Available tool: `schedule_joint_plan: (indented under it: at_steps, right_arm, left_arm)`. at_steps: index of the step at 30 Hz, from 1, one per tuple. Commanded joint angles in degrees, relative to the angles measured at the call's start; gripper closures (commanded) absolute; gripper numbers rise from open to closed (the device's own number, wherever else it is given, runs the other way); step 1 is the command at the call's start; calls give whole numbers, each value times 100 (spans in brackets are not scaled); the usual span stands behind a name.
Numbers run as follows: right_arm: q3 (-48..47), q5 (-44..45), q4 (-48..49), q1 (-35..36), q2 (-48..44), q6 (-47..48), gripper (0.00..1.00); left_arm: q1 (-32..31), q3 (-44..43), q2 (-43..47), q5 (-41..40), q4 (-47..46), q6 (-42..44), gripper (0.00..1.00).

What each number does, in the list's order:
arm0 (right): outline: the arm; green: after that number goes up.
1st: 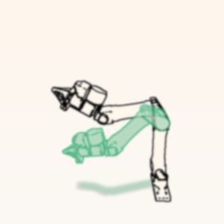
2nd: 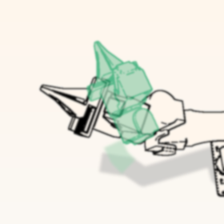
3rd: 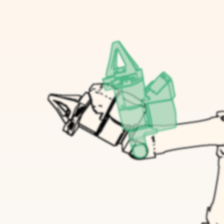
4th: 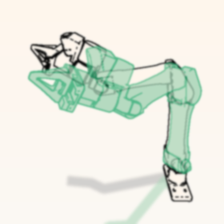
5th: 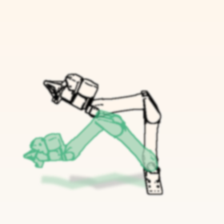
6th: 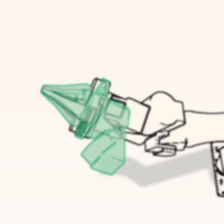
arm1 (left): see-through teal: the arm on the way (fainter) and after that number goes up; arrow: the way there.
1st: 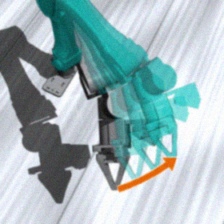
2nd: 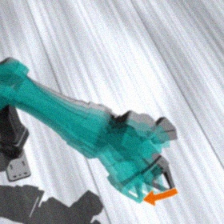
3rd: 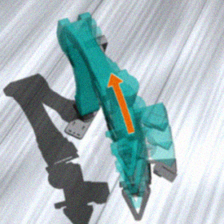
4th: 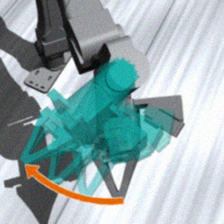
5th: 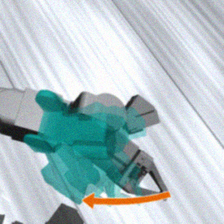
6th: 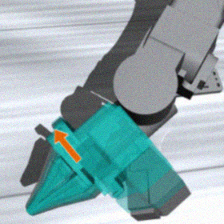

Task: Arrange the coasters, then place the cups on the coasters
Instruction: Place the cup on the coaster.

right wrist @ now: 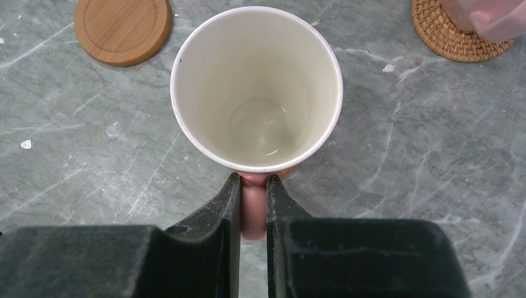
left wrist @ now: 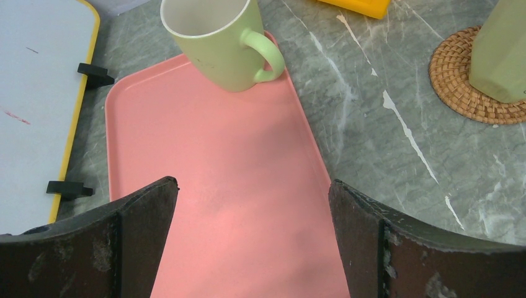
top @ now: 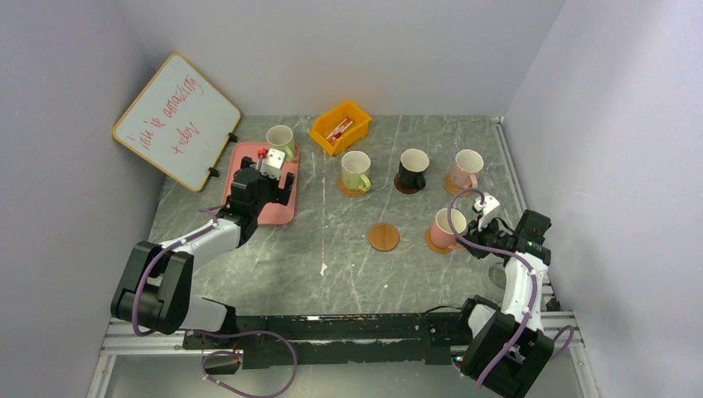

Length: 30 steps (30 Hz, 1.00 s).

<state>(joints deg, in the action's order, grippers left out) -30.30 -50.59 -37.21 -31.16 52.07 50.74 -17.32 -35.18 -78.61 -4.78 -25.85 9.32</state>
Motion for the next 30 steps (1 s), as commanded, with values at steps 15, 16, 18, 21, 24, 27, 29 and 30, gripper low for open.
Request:
schedule_joint_plan:
  at_steps: [15,16,18,21,24,27,29,30]
  right_arm:
    - [-235,-344,236,-31,-95,129,96]
    - [-242,-353,209,-31,-87,160,95]
    - [-249,-364,147,-32,-82,215,93]
    - [-252,-364,146,-31,-91,221,92]
    - [-241,-364,114,-31,-117,253,91]
    - [-243,-364,87,-31,-142,287,88]
    - [-238,-364,91,-31,-153,287,86]
    - [-238,-364,91,-31,-154,282,85]
  left_arm:
    - [27,-191,2,82,-202,-21,4]
    - [27,-196,3,79,-199,-17,4]
    - [27,-200,-2,78,-193,-17,4]
    - [27,-200,2,79,-190,-15,4]
    - [27,-194,11,87,-190,-18,4]
    - [27,-198,10,87,-192,-19,4]
    - [27,-200,4,85,-188,-18,4]
    - [27,-200,3,82,-190,-18,4]
